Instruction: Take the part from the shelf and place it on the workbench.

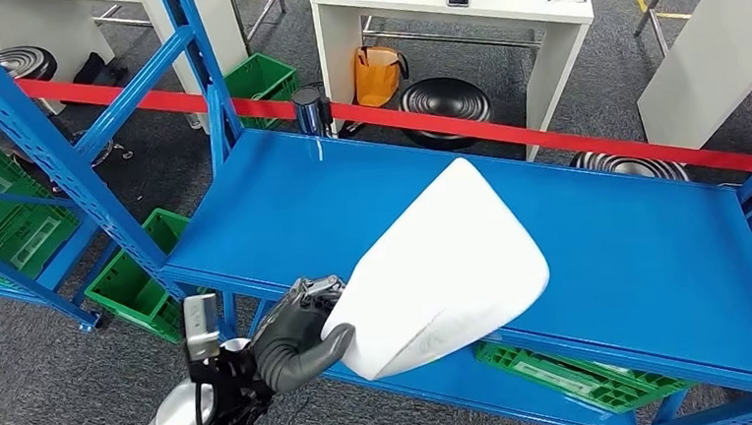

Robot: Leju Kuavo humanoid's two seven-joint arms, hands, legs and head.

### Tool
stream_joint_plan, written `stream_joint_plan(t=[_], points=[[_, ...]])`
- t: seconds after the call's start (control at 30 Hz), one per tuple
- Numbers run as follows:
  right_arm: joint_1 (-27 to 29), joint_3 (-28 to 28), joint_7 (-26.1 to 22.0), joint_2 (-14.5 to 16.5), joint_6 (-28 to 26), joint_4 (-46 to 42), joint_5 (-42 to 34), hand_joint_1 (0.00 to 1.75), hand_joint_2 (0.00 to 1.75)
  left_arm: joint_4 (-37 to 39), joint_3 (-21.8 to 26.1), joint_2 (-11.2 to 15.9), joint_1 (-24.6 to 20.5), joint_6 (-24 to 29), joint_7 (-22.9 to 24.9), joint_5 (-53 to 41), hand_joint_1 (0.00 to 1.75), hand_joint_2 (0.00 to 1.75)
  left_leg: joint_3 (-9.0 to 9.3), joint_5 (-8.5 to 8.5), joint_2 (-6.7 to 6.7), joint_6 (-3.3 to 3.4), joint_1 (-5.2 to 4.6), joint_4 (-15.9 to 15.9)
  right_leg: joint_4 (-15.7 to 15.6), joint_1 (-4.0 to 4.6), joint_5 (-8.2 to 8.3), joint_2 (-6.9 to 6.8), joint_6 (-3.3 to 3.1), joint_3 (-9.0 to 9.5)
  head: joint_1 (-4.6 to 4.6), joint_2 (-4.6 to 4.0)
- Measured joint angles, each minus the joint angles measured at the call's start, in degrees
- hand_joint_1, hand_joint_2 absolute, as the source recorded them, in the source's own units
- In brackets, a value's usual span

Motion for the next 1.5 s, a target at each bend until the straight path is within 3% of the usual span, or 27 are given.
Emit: stream_joint_plan(t=[0.07, 0.17, 0.27, 0.3, 0.33, 0.37, 0.4, 0.43, 0.5, 0.53, 0.63, 0.67, 0.7, 0.8, 0.83, 0.87, 0.9, 0.97, 1.03, 1.13, 1.2, 1.3, 1.33, 1.37, 1.4, 1.5], points=[[0.0, 0.0, -0.2, 0.2, 0.0, 0.1, -0.2, 0.0, 0.0, -2.3, -0.6, 0.5, 0.0, -1.2, -0.7, 0.3, 1.75, 1.75, -0.24, -0.27, 0.05, -0.47, -0.07, 0.4, -1.2, 0.33, 0.49, 0.04, -0.76, 0.6, -0.06, 0.0], [0.1, 0.0, -0.3, 0.6, 0.0, 0.3, -0.4, 0.0, 0.0, -5.6, -1.2, 1.2, 0.0, -2.8, -1.6, 0.5, 1.75, 1.75, -0.91, -1.43, 0.08, -1.46, 0.31, 2.0, -1.5, -0.18, 0.81, 0.11, -1.64, 0.71, -0.17, 0.0], [0.1, 0.0, -0.4, 0.8, 0.2, 0.5, -0.4, 0.0, 0.0, -8.1, -1.6, 2.4, 0.0, -3.8, -2.0, 0.9, 1.75, 1.75, -5.3, -6.75, 0.08, -2.94, 1.16, 11.8, -1.5, -0.4, 0.85, 0.14, -2.11, 0.8, -0.45, 0.0], [0.2, 0.0, -0.4, 0.9, 0.3, 0.5, -0.4, 0.0, 0.0, -8.7, -1.8, 2.9, 0.0, -4.1, -2.2, 1.1, 1.75, 1.75, -6.99, -8.06, 0.09, -3.29, 1.46, 15.3, -1.5, -0.39, 0.84, 0.14, -2.1, 0.79, -0.45, 0.0], [0.2, 0.0, -0.4, 1.0, 0.4, 0.5, -0.4, 0.0, 0.0, -9.2, -1.8, 3.3, 0.0, -4.4, -2.4, 1.3, 1.75, 1.75, -7.9, -8.31, 0.11, -3.53, 1.72, 17.1, -1.5, -0.4, 0.83, 0.15, -2.08, 0.81, -0.46, 0.0], [0.2, 0.0, -0.4, 1.0, 0.6, 0.5, -0.4, 0.0, 0.0, -9.8, -1.9, 3.7, 0.0, -4.6, -2.5, 1.5, 1.75, 1.75, -7.77, -7.47, 0.12, -3.67, 1.94, 16.7, -1.5, -0.43, 0.81, 0.18, -2.06, 0.87, -0.46, 0.0], [0.2, 0.0, -0.4, 1.0, 0.8, 0.6, -0.4, 0.0, 0.0, -10.3, -1.9, 4.0, 0.0, -4.7, -2.7, 1.6, 1.75, 1.75, -6.48, -5.72, 0.13, -3.68, 2.1, 14.0, -1.5, -0.47, 0.8, 0.23, -2.04, 0.96, -0.46, 0.0], [0.2, 0.0, -0.4, 1.0, 1.0, 0.6, -0.4, 0.0, 0.0, -10.9, -2.0, 4.2, 0.0, -4.9, -2.9, 1.7, 1.75, 1.75, -4.46, -3.59, 0.13, -3.56, 2.2, 9.9, -1.5, -0.5, 0.79, 0.31, -2.02, 1.06, -0.46, 0.0], [0.1, 0.0, -0.4, 1.0, 1.2, 0.6, -0.2, 0.0, 0.0, -11.9, -1.9, 4.6, -0.1, -5.0, -3.3, 1.7, 1.75, 1.75, -0.97, -1.07, 0.08, -3.06, 2.05, 2.9, -1.5, -0.26, 0.72, 0.44, -1.72, 1.07, -0.43, 0.0], [0.1, 0.1, -0.4, 1.0, 1.3, 0.6, -0.2, 0.0, 0.0, -12.3, -1.9, 4.8, -0.1, -5.1, -3.5, 1.7, 1.75, 1.75, -0.21, -0.76, 0.06, -2.73, 1.89, 1.2, -1.5, -0.17, 0.7, 0.47, -1.42, 1.0, -0.43, 0.0], [0.1, 0.3, -0.3, 1.0, 1.3, 0.6, -0.1, 0.0, 0.0, -13.2, -1.9, 5.2, 0.0, -5.1, -3.8, 1.7, 1.75, 1.75, 0.07, -0.57, 0.09, -1.5, 1.56, 0.3, -1.6, -0.26, 0.68, 0.45, -0.3, 0.91, -0.42, 0.0], [0.0, 0.4, -0.3, 0.9, 1.3, 0.6, 0.0, 0.0, 0.0, -13.5, -1.8, 5.3, -0.1, -5.1, -3.8, 1.7, 1.75, 1.75, 0.31, -0.26, 0.13, -0.97, 1.59, -0.2, -0.8, -0.3, 0.21, 0.41, -0.22, 0.54, -0.36, 0.0], [0.0, 0.5, -0.3, 0.9, 1.4, 0.6, 0.0, 0.0, 0.0, -13.7, -1.8, 5.3, -0.1, -5.1, -4.0, 1.7, 1.75, 1.75, 0.54, 0.06, 0.17, -0.54, 1.65, -0.7, 1.0, -0.29, -0.75, 0.38, -0.37, -0.36, -0.3, 0.0], [-0.1, 0.9, -0.1, 0.7, 1.4, 0.6, 0.2, 0.0, 0.0, -13.9, -1.8, 5.4, 0.0, -5.1, -4.3, 1.8, 1.75, 1.75, 0.55, 0.36, 0.21, -0.03, 1.42, -1.1, 12.5, -0.27, -5.42, 0.35, -1.13, -5.92, -0.17, 0.0], [-0.1, 0.9, -0.1, 0.7, 1.4, 0.6, 0.2, 0.0, 0.0, -13.9, -1.9, 5.4, 0.1, -5.1, -4.3, 2.0, 1.75, 1.75, 0.51, 0.36, 0.19, -0.02, 1.3, -1.0, 15.0, -0.27, -6.15, 0.35, -0.98, -7.2, -0.17, 0.0], [-0.1, 1.0, 0.0, 0.7, 1.5, 0.6, 0.2, 0.0, 0.0, -13.9, -1.9, 5.4, 0.2, -4.9, -4.2, 2.1, 1.75, 1.75, 0.49, 0.36, 0.16, -0.02, 1.23, -1.0, 15.2, -0.28, -5.91, 0.34, -0.6, -7.33, -0.17, 0.0], [-0.1, 1.0, 0.0, 0.7, 1.5, 0.6, 0.2, 0.0, 0.0, -13.9, -1.9, 5.4, 0.2, -4.7, -4.2, 2.2, 1.75, 1.75, 0.49, 0.32, 0.12, -0.07, 1.2, -0.9, 13.0, -0.29, -4.81, 0.32, -0.08, -6.26, -0.16, 0.0], [-0.2, 1.1, 0.0, 0.5, 1.5, 0.6, 0.2, 0.0, 0.0, -13.9, -1.9, 5.4, 0.2, -4.5, -4.1, 2.3, 1.75, 1.75, 0.43, 0.09, 0.07, -0.39, 1.08, -0.4, 4.6, -0.24, -1.67, 0.16, 0.63, -2.07, -0.16, 0.0], [-0.4, 1.1, 0.0, 0.4, 1.5, 0.6, 0.2, 0.0, 0.0, -13.9, -1.9, 5.4, 0.3, -4.2, -4.1, 2.3, 1.75, 1.75, 0.24, -0.28, 0.06, -0.93, 0.84, 0.1, -0.8, -0.07, 0.15, 0.04, 0.21, 0.55, -0.23, 0.0], [-0.5, 1.3, 0.1, 0.3, 1.5, 0.6, 0.1, 0.0, 0.0, -13.9, -2.0, 5.5, 0.3, -3.8, -4.1, 2.4, 1.75, 1.75, -0.01, -0.46, 0.11, -1.7, 0.98, 0.5, -1.5, 0.05, 0.68, 0.11, -0.98, 0.83, -0.27, 0.0], [-0.6, 1.3, 0.1, 0.3, 1.5, 0.6, 0.1, 0.0, 0.0, -13.9, -2.0, 5.6, 0.3, -3.8, -4.2, 2.4, 1.75, 1.75, -0.96, -2.03, 0.11, -2.41, 1.26, 2.7, -1.6, -0.29, 0.86, 0.15, -1.57, 0.91, -0.37, 0.0], [-0.6, 1.4, 0.1, 0.3, 1.5, 0.6, 0.1, 0.0, 0.0, -13.9, -2.1, 5.9, 0.5, -3.8, -4.2, 2.4, 1.75, 1.75, -6.14, -7.65, 0.12, -3.38, 1.71, 13.8, -1.6, -0.33, 0.89, 0.15, -1.96, 0.9, -0.47, 0.0], [-0.5, 1.4, 0.1, 0.3, 1.5, 0.6, 0.1, 0.0, 0.0, -13.9, -2.1, 6.0, 0.6, -3.8, -4.2, 2.4, 1.75, 1.75, -7.7, -8.59, 0.12, -3.51, 1.81, 17.0, -1.6, -0.28, 0.89, 0.15, -1.96, 0.89, -0.46, 0.0], [-0.5, 1.4, 0.1, 0.3, 1.5, 0.6, 0.1, 0.0, 0.0, -13.9, -2.2, 6.1, 0.6, -3.8, -4.2, 2.4, 1.75, 1.75, -8.34, -8.47, 0.13, -3.53, 1.86, 18.2, -1.6, -0.24, 0.88, 0.17, -1.96, 0.92, -0.46, 0.0], [-0.6, 1.4, 0.1, 0.3, 1.5, 0.6, 0.1, 0.0, 0.0, -13.9, -2.2, 6.1, 0.7, -3.8, -4.2, 2.4, 1.74, 1.75, -7.63, -7.09, 0.13, -3.42, 1.89, 16.6, -1.6, -0.2, 0.88, 0.22, -1.95, 0.99, -0.46, 0.0], [-0.6, 1.4, 0.1, 0.5, 1.5, 0.6, 0.1, 0.0, 0.0, -13.9, -2.3, 6.2, 0.6, -3.7, -4.2, 2.4, 1.68, 1.75, -1.44, -1.39, 0.11, -2.38, 1.7, 3.9, -1.6, 0.03, 0.89, 0.47, -1.88, 1.17, -0.44, 0.0]])
